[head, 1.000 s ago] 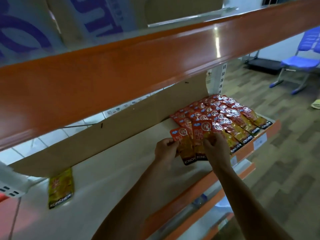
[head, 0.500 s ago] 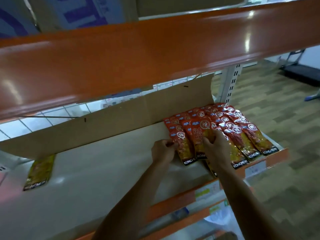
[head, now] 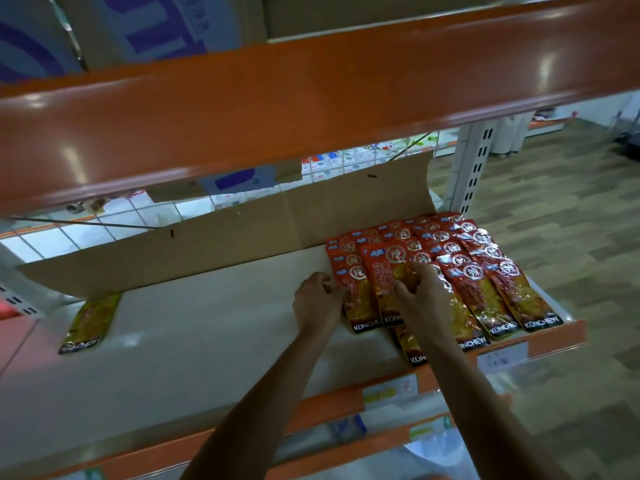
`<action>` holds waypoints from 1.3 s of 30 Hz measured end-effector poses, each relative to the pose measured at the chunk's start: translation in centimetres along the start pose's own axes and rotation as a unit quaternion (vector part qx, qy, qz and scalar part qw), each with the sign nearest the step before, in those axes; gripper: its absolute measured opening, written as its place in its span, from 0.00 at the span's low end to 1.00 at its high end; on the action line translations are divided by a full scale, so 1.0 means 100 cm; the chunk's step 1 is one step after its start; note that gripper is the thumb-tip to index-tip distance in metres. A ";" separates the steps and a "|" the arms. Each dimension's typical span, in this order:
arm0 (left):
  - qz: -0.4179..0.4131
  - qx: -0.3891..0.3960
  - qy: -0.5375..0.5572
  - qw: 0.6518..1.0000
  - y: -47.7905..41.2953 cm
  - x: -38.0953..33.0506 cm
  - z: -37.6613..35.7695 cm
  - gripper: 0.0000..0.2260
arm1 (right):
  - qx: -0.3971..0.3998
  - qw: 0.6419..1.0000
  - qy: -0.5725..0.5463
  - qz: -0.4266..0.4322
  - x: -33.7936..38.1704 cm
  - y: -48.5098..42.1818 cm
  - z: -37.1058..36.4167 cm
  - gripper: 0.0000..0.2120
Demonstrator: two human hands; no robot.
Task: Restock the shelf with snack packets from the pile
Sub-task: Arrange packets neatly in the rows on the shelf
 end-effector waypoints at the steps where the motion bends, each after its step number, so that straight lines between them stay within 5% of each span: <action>1: -0.018 -0.018 0.008 1.000 0.002 -0.003 0.003 0.13 | 0.007 1.000 -0.003 0.002 0.001 0.001 -0.002 0.19; 11: -0.001 0.085 0.192 0.978 0.021 -0.018 -0.005 0.18 | 0.025 0.995 0.049 0.080 0.015 0.013 -0.019 0.15; 20: 0.023 0.061 0.125 0.990 0.026 0.013 0.000 0.21 | 0.036 0.967 0.212 0.134 0.002 0.012 -0.021 0.19; 29: -0.062 0.054 -0.022 0.996 0.032 0.002 -0.003 0.21 | 0.071 0.962 0.235 0.117 -0.005 0.015 -0.026 0.22; 39: -0.058 0.061 -0.057 0.995 0.029 -0.001 -0.005 0.21 | 0.069 0.963 0.232 0.121 -0.003 0.015 -0.025 0.22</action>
Point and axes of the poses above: each hand's wrist, its own y-axis away from the middle knuckle, its own z-axis out of the back of the hand, x = y × z, the point moved 5 cm from there along -y, towards the middle knuckle, and after that the axes turned 6 degrees about -x, right-handed, at the moved point
